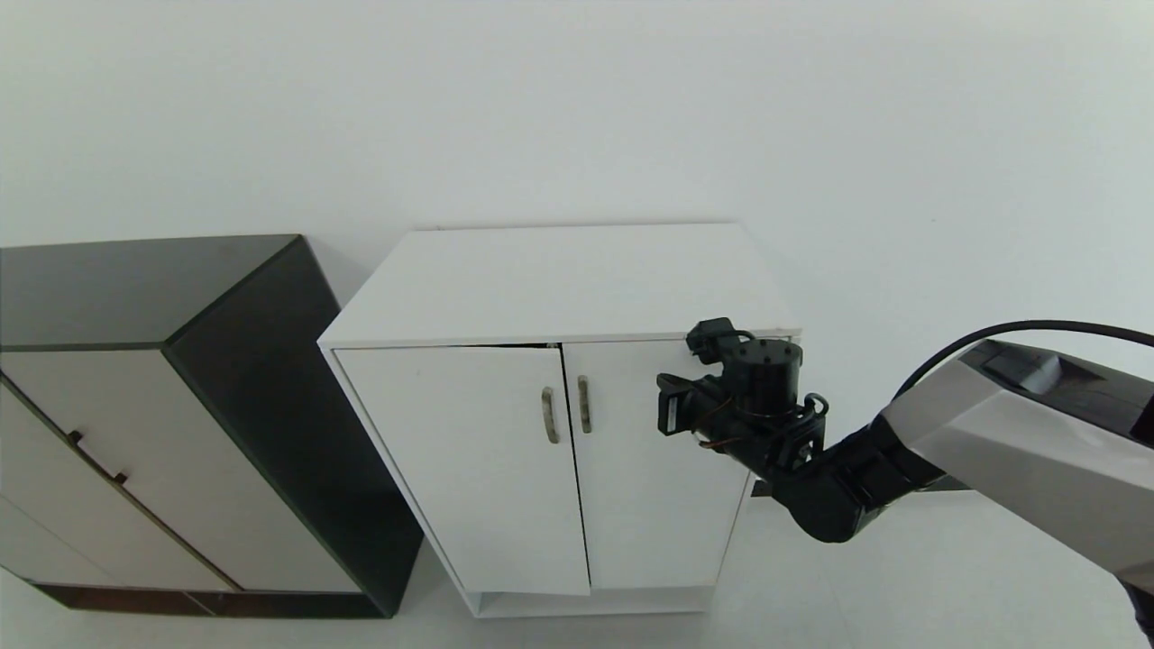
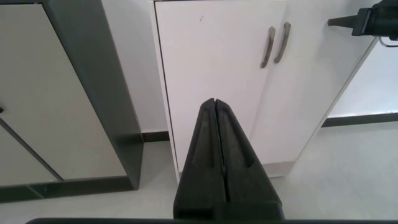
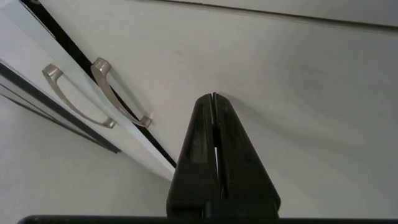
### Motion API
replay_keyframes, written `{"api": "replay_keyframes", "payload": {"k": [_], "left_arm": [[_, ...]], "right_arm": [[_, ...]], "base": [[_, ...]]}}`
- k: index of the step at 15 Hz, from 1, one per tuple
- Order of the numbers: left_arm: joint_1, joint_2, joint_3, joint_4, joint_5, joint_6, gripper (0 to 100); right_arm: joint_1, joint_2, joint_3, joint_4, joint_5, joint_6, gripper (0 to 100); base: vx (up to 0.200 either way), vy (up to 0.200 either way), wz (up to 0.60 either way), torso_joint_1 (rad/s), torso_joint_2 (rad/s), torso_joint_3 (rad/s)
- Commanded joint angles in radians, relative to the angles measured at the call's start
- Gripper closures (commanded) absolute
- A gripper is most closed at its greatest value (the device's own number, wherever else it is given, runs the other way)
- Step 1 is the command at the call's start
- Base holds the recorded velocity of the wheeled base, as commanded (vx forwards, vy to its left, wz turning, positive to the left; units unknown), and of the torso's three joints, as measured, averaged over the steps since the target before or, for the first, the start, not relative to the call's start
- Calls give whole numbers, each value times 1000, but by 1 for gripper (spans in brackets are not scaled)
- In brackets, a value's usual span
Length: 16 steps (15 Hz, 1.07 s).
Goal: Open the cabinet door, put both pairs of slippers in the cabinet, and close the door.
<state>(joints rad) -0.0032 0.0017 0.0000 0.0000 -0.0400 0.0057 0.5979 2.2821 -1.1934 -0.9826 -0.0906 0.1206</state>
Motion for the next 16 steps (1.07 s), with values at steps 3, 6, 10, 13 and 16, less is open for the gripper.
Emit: {"api": "replay_keyframes", "payload": {"k": [3,6,10,13,16], "left_arm": [[0,1,0,0,0,0,100],[0,1,0,2,0,0,100],[0,1,0,0,0,0,100],[0,1,0,0,0,0,100],[0,1,0,0,0,0,100]], "right_arm": [[2,2,2,-2,0,1,100],[39,-20,29,-18,3,2,100],[134,-75,77,-30,38,8,100],[177,-87,80,-30,38,8,100],[181,-82,63,-30,38,7,100]], "base": [[0,0,0,0,0,0],[0,0,0,0,0,0],[0,50,0,2,2,-1],[0,200,0,-6,-1,5],[0,0,0,0,0,0]]}}
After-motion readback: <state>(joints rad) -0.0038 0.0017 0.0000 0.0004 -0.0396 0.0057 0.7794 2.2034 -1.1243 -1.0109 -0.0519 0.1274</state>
